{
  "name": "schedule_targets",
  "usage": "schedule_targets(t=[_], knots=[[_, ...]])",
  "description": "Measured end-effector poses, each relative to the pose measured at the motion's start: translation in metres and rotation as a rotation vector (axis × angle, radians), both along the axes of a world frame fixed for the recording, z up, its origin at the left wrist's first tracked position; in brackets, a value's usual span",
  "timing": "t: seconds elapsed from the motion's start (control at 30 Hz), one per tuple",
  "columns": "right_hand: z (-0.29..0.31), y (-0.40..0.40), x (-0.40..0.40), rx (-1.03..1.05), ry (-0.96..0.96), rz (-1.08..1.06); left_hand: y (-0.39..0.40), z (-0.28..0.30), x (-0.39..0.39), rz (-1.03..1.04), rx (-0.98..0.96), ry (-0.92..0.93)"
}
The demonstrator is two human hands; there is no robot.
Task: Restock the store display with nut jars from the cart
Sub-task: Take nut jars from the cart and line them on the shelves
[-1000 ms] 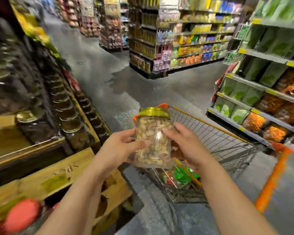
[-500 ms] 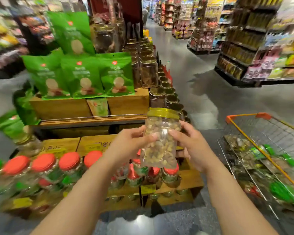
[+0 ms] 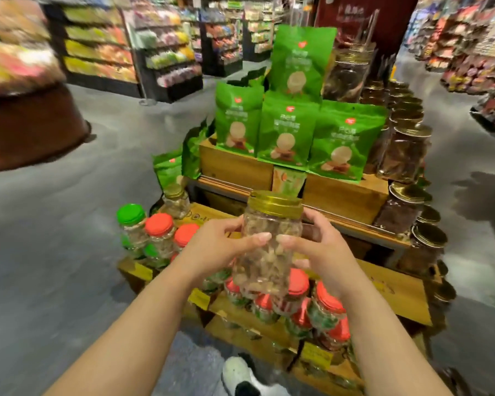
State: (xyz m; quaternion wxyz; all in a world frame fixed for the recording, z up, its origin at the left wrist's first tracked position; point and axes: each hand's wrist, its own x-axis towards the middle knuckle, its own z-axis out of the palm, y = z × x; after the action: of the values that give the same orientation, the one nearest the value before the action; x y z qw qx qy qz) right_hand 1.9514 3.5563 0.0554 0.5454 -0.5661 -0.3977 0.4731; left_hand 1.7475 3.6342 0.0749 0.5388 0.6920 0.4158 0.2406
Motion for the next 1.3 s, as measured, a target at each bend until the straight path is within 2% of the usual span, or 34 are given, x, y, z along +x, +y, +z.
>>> schedule_targets(t=[0.13,0.47,0.73,0.97,1.13,1.23,1.3], knots=[[-0.007,0.061,-0.008,0.002,0.019,0.056,0.04,0.005,-0.015,0.104,0.02,0.021],[0.005,0.214,0.01,0.04,0.006,0.197,0.18,0.02,-0.001,0.084,0.045,-0.055],[-0.001,0.314,0.012,-0.019,-0.103,0.294,0.275,0.008,-0.009,0.097,0.189,0.063],[-0.03,0.39,-0.014,-0.089,-0.078,0.285,0.364,-0.035,-0.033,0.071,0.186,0.142],[-0.063,0.442,-0.036,-0.203,-0.046,0.228,0.429,-0.09,-0.051,0.083,0.077,0.185],[-0.081,0.466,-0.05,-0.317,-0.096,0.184,0.457,-0.112,-0.058,0.05,-0.014,0.177],[-0.094,0.483,-0.06,-0.395,-0.061,0.149,0.477,-0.132,-0.061,0.004,-0.063,0.169]])
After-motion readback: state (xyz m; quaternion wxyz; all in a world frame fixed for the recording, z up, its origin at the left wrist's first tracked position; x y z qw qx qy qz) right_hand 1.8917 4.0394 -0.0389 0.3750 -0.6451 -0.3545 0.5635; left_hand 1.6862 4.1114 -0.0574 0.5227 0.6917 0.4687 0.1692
